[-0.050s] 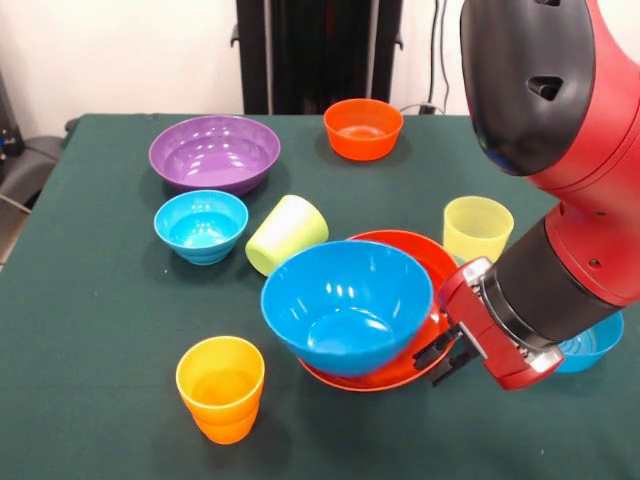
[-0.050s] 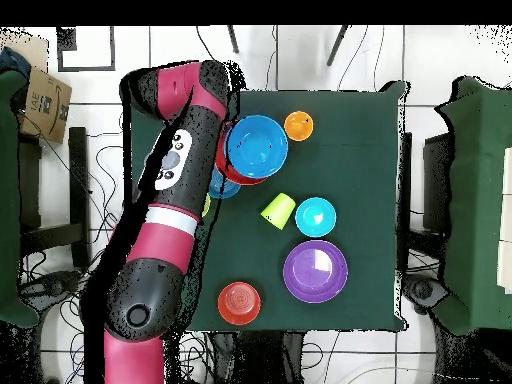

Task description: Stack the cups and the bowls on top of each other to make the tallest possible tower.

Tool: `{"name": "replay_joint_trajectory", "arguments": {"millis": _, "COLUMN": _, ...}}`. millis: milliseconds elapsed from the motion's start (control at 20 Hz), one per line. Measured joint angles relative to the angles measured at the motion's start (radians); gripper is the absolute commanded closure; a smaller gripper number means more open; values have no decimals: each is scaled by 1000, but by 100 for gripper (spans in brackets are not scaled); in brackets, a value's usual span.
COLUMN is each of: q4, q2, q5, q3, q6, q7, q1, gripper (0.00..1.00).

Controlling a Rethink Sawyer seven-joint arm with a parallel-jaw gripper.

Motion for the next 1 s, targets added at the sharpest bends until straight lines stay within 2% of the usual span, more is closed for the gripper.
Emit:
{"name": "replay_joint_trajectory", "arguments": {"millis": 300, "q4": 0, "q2": 0, "q5": 0, "q3": -16, "q6": 0, "q7": 0, "q1": 0, "gripper": 100}}
{"name": "replay_joint_trajectory", "arguments": {"millis": 1000, "q4": -1, "q2": -23, "q5": 1, "q3": -109, "q6": 0, "q7": 0, "q1": -3, "gripper": 100}}
